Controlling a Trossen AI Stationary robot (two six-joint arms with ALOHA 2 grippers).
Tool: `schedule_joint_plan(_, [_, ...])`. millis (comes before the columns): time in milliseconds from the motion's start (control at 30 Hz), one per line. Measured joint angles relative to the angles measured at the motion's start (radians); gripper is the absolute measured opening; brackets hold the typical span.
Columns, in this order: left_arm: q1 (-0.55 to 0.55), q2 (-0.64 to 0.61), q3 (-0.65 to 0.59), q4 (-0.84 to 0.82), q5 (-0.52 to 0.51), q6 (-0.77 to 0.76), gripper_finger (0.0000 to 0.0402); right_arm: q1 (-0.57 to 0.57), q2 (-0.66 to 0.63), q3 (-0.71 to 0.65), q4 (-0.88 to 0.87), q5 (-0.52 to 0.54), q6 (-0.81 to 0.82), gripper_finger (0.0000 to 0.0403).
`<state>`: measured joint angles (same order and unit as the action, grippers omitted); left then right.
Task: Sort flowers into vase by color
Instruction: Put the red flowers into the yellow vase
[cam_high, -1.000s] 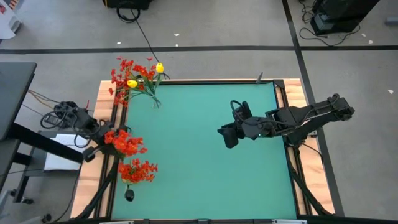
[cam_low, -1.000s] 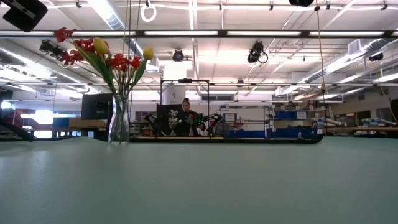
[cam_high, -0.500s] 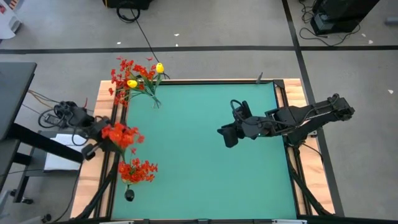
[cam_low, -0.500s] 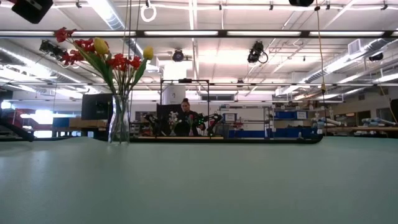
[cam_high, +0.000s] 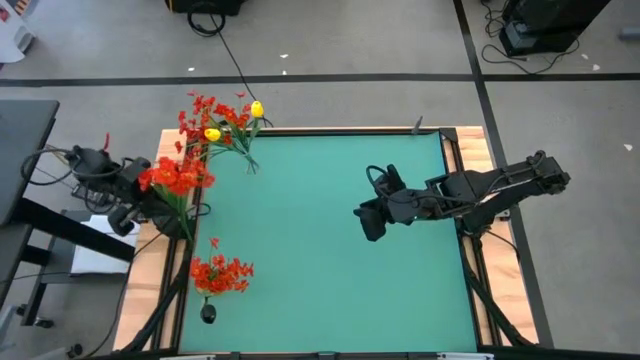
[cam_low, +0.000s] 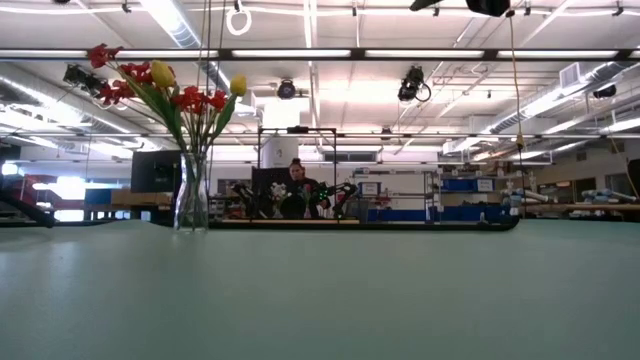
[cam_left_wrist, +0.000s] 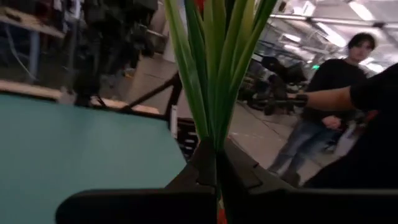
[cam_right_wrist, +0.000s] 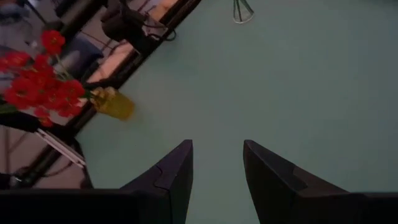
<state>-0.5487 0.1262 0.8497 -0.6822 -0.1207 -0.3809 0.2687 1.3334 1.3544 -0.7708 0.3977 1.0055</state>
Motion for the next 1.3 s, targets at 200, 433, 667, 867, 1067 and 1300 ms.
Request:
schedule_joint_plan(200, [0.037,0.247,0.174,0.003,-0.007,0.104,0.0003,0.0,0.0,0.0,-0.041,-0.021,-0.051,0.015])
schedule_joint_plan(433, [0.037,0.365,0.352,-0.142,-0.266,0.152,0.0003,-0.001,0.0,0.0,-0.109,-0.034,-0.115,0.015])
schedule_joint_plan(667, [0.037,0.354,0.297,-0.281,-0.378,-0.033,0.0003,-0.018,0.0,0.0,-0.191,-0.06,-0.175,0.015])
schedule_joint_plan(867, [0.016,0.315,0.071,-0.211,-0.232,-0.104,0.0003,-0.063,0.001,0.0,-0.196,-0.06,-0.225,0.015])
schedule_joint_plan(1067, [-0.037,0.189,-0.082,-0.133,-0.136,-0.124,0.0006,-0.093,0.001,0.0,-0.194,-0.085,-0.231,0.015])
schedule_joint_plan(1300, [-0.073,0.019,-0.133,-0.065,-0.096,-0.052,0.0006,-0.077,0.001,0.0,-0.16,-0.059,-0.166,0.015])
